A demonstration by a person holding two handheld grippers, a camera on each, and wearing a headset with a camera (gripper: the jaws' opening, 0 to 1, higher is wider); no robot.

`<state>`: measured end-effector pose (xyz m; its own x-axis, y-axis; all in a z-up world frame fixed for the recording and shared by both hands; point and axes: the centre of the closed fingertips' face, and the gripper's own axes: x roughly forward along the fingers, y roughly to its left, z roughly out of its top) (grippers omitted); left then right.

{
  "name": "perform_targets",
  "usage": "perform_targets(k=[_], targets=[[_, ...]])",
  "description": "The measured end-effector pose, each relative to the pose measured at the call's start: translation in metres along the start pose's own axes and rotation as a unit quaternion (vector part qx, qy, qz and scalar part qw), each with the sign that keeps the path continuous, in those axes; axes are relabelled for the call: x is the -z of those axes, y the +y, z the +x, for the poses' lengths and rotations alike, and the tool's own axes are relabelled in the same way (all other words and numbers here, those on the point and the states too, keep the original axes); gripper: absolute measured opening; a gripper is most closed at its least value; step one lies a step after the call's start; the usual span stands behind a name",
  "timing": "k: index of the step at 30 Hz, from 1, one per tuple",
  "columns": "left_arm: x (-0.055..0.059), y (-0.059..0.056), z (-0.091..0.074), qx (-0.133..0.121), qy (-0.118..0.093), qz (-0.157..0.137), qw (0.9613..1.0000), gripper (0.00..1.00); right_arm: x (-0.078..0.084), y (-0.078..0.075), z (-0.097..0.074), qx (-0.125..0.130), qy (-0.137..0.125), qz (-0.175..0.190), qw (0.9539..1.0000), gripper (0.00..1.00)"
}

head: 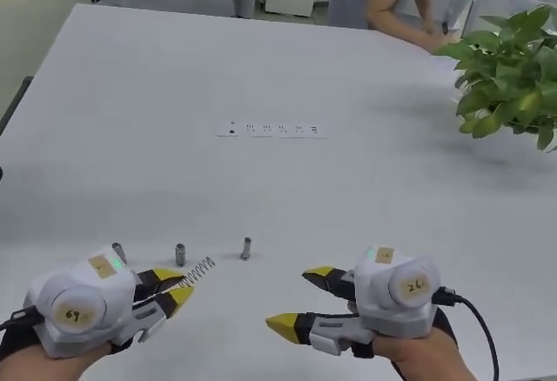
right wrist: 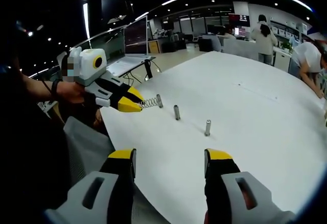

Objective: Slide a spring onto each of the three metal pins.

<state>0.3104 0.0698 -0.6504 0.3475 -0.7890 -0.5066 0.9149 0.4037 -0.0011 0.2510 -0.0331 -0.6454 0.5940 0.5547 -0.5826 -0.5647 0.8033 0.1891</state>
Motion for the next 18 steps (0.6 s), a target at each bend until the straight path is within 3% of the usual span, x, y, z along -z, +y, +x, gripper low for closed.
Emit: perform_targets(k=[18], targets=[[-0.02,-0.029,0.005,0.039,-0.01,0.041,0.9984,0.03,-0.007,0.006,0.001,-0.023,-0.007,-0.006,0.9997,0.49]])
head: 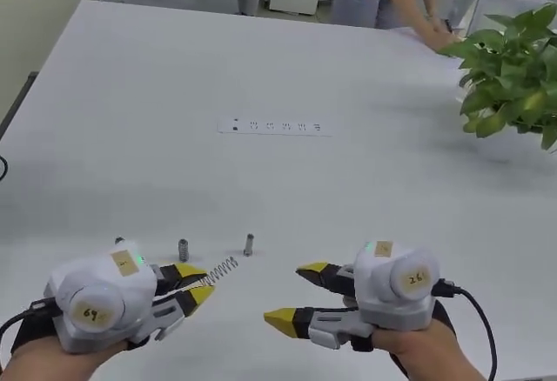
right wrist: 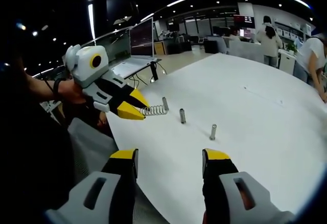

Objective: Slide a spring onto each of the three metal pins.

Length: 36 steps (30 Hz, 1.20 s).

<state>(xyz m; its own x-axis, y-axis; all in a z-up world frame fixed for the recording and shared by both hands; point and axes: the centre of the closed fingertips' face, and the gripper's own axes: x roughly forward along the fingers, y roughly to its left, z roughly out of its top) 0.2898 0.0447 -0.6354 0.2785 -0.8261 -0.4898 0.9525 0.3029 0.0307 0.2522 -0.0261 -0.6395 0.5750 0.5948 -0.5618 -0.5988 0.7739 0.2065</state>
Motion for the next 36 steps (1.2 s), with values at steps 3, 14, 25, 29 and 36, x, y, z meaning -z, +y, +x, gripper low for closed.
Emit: perform_targets(k=[3,14,25,29,36], targets=[[-0.004,-0.006,0.002,0.008,-0.001,0.009,0.9999,0.03,-0.002,0.001,-0.001,-0.004,-0.004,-0.002,1.0,0.47],[-0.018,-0.021,0.009,0.033,-0.005,0.039,0.9987,0.03,-0.01,0.005,-0.002,-0.026,-0.011,-0.017,0.9995,0.4],[-0.026,-0.036,0.013,0.055,-0.007,0.068,0.9961,0.03,-0.018,0.01,-0.002,-0.053,-0.022,-0.02,0.9981,0.34],[-0.026,-0.04,0.015,0.064,-0.005,0.074,0.9952,0.03,-0.019,0.012,-0.001,-0.06,-0.021,-0.033,0.9975,0.27],[-0.026,-0.043,0.018,0.073,0.0,0.095,0.9928,0.03,-0.017,0.022,0.001,-0.082,-0.014,-0.04,0.9957,0.25]])
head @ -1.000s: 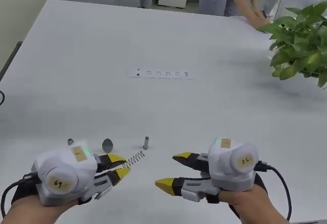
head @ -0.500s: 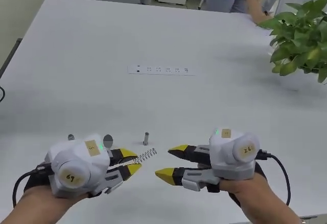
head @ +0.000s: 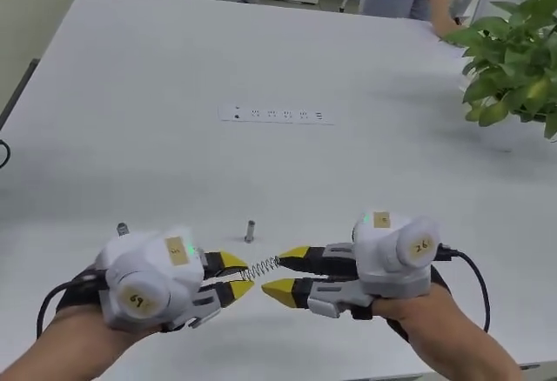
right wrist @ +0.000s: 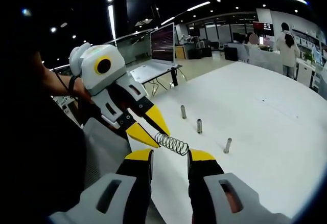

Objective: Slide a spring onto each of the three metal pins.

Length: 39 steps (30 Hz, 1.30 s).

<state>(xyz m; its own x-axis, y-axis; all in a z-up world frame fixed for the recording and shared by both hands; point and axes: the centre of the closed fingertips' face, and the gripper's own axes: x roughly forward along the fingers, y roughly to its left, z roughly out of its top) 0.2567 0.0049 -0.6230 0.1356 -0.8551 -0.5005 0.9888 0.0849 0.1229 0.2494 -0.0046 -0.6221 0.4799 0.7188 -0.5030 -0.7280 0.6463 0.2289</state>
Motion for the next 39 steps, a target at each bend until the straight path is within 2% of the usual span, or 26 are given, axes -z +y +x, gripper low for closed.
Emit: perform_targets(k=[7,18,25,39], targets=[[0.006,-0.003,0.002,0.009,0.014,0.022,0.9996,0.03,-0.001,0.002,-0.002,-0.005,-0.001,0.004,1.0,0.21],[0.01,-0.005,0.009,0.015,0.025,0.038,0.9989,0.03,-0.006,0.007,-0.005,-0.012,0.005,-0.005,0.9999,0.17],[0.008,-0.005,0.012,0.015,0.021,0.036,0.999,0.03,-0.005,0.012,-0.003,-0.018,0.018,-0.016,0.9995,0.15],[0.005,-0.002,0.012,0.016,0.015,0.038,0.999,0.03,-0.005,0.006,-0.002,-0.022,0.059,-0.052,0.9967,0.15]])
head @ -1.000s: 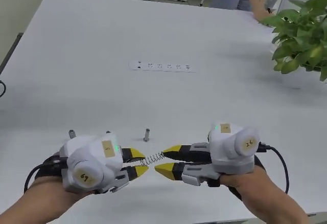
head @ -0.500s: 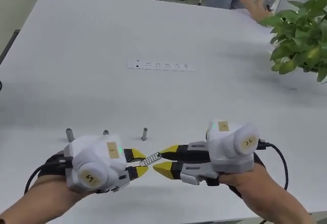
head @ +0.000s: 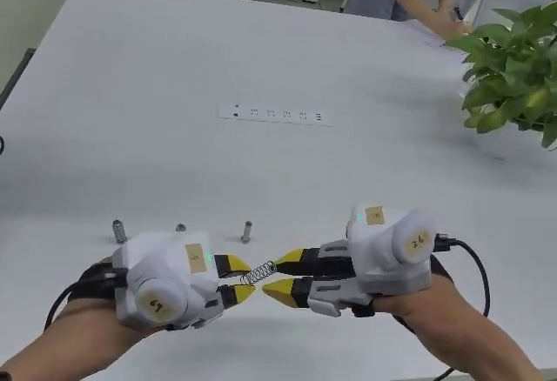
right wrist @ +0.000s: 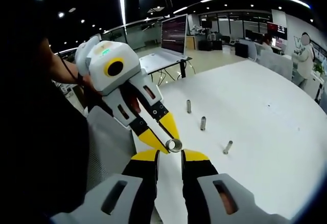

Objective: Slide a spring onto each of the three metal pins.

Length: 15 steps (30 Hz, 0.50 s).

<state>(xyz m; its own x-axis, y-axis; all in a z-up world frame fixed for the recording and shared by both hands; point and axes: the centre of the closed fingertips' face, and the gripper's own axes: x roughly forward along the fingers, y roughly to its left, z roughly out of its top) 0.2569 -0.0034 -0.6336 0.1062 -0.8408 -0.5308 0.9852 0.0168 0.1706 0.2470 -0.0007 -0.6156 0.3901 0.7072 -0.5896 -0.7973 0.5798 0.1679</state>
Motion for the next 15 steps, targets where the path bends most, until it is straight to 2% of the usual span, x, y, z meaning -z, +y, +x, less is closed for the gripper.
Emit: perform_targets(k=[9,15], targets=[[0.0012,0.0002,-0.0009,0.003,0.001,0.001,1.0,0.03,0.0018,0.0006,0.0016,-0.006,0.026,-0.028,0.9992,0.15],[0.0017,-0.0048,0.0009,0.011,0.004,0.01,0.9999,0.03,0.0,0.0017,0.0028,-0.012,0.039,-0.047,0.9981,0.15]])
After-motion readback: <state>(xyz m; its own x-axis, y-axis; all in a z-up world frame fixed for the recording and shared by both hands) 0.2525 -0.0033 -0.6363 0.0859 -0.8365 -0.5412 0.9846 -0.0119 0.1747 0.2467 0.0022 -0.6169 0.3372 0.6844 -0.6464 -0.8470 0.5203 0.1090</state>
